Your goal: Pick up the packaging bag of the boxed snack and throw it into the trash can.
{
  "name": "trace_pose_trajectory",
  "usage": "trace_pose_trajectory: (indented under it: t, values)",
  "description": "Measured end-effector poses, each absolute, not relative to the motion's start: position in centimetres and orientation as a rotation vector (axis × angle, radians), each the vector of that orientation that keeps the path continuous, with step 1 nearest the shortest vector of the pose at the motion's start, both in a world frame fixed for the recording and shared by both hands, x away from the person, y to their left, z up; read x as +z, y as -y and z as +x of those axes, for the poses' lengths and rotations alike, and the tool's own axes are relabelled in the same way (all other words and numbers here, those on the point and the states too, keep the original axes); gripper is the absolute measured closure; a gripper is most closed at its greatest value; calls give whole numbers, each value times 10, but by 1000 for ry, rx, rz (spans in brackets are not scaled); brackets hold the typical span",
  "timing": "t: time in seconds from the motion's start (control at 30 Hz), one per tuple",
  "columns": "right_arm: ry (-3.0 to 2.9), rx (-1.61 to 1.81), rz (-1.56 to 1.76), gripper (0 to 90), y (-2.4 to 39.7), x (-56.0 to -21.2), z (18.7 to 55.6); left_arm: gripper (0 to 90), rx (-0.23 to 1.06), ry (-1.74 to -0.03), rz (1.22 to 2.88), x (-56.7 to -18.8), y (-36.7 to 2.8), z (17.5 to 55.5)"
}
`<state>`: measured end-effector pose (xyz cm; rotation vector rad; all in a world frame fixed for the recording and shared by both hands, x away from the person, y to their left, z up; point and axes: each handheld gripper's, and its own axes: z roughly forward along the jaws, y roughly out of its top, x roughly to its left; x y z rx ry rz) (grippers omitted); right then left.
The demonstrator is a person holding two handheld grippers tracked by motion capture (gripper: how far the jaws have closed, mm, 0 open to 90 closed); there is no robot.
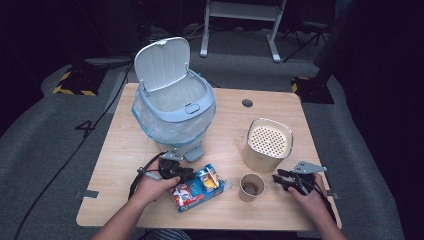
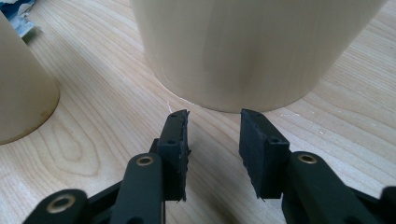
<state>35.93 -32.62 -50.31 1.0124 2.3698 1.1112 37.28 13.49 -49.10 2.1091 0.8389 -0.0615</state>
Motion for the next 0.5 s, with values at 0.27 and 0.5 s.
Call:
trace_pose_trajectory:
  t: [0.27, 0.5]
  values:
    - [-2372, 1112, 1011, 621, 326, -503, 359, 820, -66, -844, 2133, -490, -135, 372]
    - [-2373, 1111, 1007, 615, 326, -503, 359, 853, -43, -827, 2124, -487, -136, 371]
